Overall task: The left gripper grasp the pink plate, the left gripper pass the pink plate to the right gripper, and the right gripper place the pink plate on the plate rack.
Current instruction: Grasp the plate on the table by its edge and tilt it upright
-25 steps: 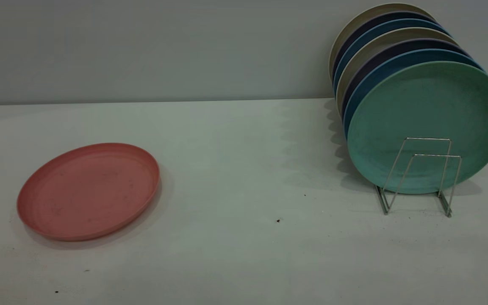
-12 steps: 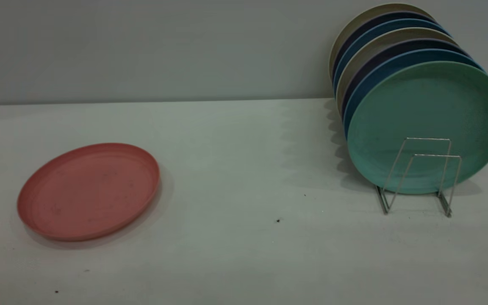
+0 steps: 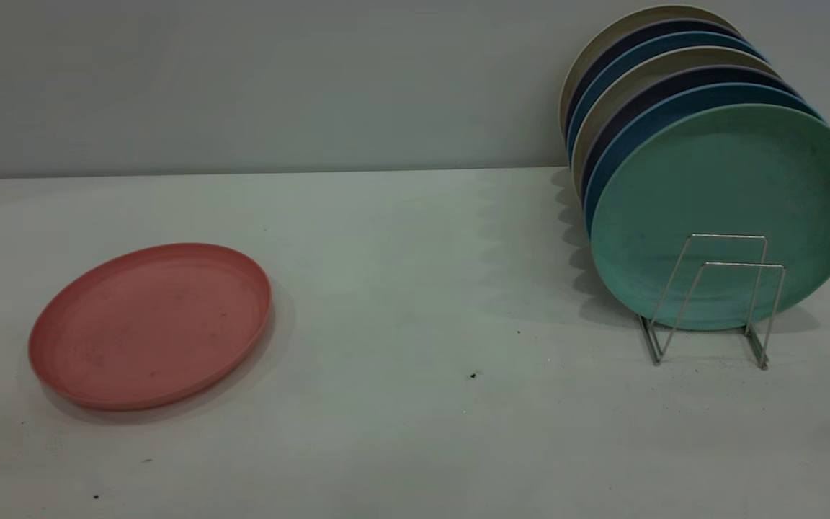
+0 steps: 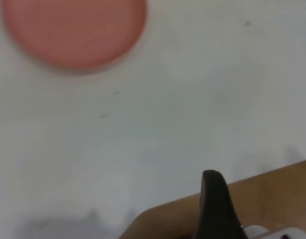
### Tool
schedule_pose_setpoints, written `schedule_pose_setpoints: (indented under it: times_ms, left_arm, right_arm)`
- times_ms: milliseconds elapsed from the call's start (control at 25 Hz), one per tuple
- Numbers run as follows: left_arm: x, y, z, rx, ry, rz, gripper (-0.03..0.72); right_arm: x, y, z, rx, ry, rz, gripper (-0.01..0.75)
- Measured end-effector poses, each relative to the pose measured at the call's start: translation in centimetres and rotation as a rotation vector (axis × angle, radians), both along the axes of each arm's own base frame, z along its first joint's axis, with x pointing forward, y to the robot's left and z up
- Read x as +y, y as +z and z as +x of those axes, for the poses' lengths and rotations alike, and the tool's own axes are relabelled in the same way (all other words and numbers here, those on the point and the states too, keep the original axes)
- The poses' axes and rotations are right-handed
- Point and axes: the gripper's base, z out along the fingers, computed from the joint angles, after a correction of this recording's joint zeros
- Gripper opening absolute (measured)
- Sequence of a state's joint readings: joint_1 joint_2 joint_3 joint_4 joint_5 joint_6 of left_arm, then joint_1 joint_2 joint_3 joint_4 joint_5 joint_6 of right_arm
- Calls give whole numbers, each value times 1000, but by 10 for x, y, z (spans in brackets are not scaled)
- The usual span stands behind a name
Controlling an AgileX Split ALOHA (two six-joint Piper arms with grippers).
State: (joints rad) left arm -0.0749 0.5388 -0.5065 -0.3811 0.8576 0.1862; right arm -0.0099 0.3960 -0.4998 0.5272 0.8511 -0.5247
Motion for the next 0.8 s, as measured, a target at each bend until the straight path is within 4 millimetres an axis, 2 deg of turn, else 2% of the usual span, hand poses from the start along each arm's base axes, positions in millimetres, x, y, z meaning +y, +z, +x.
schedule_pose_setpoints:
  times_ms: [240,520,640,800]
  left_arm:
    - [-15,-13,44,89,-53,-123,494]
    - [-20,-50,110,198,0,-160,494]
    - [-11,-65,145,262,48,-153,494]
    - [18,-85,187,336,113,-177,494]
  right_arm:
    - [6,-1,24,25,52,54,490]
    - [7,-5,35,58,80,49,490]
    - [7,-5,35,55,85,44,490]
    - [7,-5,35,53,85,42,490]
